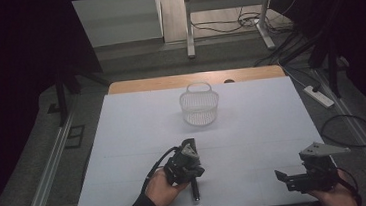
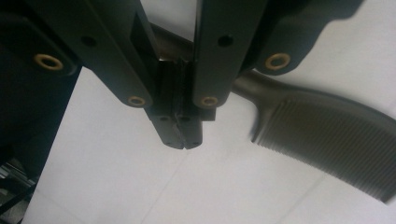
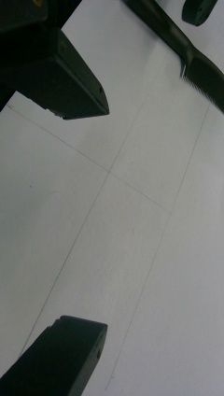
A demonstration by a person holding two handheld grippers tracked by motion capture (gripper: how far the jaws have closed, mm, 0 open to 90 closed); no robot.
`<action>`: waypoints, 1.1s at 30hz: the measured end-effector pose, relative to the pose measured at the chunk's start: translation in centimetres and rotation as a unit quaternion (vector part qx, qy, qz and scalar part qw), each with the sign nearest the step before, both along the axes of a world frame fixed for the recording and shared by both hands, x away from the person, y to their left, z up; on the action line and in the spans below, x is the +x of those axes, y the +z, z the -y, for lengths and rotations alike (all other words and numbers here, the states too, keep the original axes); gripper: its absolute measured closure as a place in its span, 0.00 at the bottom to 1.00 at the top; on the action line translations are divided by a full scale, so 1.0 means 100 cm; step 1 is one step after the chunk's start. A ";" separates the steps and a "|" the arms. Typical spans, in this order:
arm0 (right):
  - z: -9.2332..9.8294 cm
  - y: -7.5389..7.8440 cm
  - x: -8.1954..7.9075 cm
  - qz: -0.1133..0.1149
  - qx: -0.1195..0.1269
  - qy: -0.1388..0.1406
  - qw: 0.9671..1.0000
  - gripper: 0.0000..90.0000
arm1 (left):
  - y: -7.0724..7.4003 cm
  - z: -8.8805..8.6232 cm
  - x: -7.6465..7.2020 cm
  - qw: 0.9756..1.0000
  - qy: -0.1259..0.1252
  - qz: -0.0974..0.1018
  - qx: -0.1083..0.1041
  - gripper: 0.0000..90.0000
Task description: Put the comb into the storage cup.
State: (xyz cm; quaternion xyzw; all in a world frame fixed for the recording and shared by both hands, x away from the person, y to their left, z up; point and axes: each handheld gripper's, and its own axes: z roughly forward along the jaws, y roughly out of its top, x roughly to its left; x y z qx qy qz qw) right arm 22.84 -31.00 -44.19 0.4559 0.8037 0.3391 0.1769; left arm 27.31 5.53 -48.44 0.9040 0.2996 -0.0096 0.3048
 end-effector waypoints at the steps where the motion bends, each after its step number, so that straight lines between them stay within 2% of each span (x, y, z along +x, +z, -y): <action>1: 0.000 0.000 0.000 0.000 0.000 0.000 1.000 0.00 | -0.004 0.001 -0.002 1.000 -0.001 -0.004 0.002 0.99; 6: 0.000 0.000 0.000 0.000 0.000 0.001 1.000 0.00 | -0.010 0.002 -0.007 1.000 0.006 -0.008 -0.001 0.99; 17: -0.001 0.000 0.000 0.001 -0.001 0.004 1.000 0.00 | -0.021 0.005 -0.021 0.999 -0.002 -0.035 -0.002 0.99; 21: -0.001 0.000 0.000 0.002 -0.001 0.004 1.000 0.00 | -0.026 0.006 -0.026 0.999 -0.007 -0.046 0.005 0.99; 22: -0.001 0.000 0.000 0.001 -0.001 0.004 1.000 0.00 | -0.027 0.005 -0.029 0.999 -0.009 -0.048 0.014 0.99; 33: -0.001 0.000 0.000 0.000 -0.001 0.005 1.000 0.00 | -0.031 -0.001 -0.034 0.998 -0.003 -0.052 0.036 0.99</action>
